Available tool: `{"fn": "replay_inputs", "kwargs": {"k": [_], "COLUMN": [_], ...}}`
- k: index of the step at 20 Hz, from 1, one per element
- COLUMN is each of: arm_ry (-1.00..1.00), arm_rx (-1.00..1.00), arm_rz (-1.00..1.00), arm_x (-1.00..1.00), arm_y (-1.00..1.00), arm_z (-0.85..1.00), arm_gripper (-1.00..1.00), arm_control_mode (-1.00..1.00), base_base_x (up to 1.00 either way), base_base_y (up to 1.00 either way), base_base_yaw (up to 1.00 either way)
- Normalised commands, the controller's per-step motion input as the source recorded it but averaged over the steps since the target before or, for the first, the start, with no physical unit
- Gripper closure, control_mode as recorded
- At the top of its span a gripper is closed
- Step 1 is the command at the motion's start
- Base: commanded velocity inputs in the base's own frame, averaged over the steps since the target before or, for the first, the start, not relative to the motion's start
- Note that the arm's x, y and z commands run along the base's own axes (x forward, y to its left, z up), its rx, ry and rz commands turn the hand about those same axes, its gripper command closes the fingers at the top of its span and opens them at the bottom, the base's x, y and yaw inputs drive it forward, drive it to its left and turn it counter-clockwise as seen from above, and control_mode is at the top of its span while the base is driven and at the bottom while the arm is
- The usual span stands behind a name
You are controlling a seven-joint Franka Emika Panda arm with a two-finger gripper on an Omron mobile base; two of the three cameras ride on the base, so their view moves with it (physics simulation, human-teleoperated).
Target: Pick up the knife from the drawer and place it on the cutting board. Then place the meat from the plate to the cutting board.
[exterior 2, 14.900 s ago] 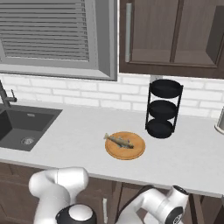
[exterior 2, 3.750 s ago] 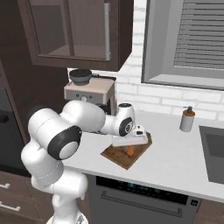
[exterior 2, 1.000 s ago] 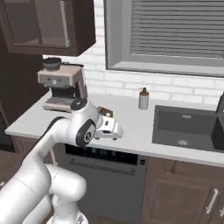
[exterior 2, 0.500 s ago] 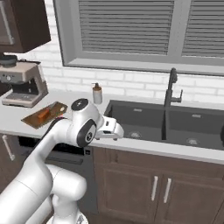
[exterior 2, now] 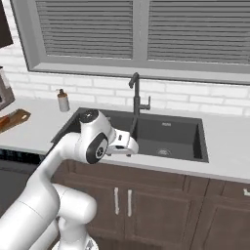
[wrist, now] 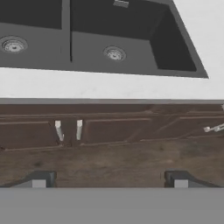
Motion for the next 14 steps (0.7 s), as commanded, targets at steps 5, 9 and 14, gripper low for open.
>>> {"fn": "replay_inputs", "kwargs": {"k": [5,9,14], "arm_ry": [0.0,0.0,0.0], "arm_rx": [0.0,0.0,0.0], "arm_rz": [0.0,0.0,0.0], "arm_x": [0.0,0.0,0.0], "arm_y": [0.0,0.0,0.0], "arm_z": [0.0,0.0,0.0], "arm_gripper": [-1.0,-1.0,-1.0], "arm_control_mode": [1.0,1.0,1.0], "base_base_x": [0.24,0.38,0.49], "base_base_y": [-1.0,-1.0,-0.96], "base_base_yaw": [-0.01,-0.01,0.0]}}
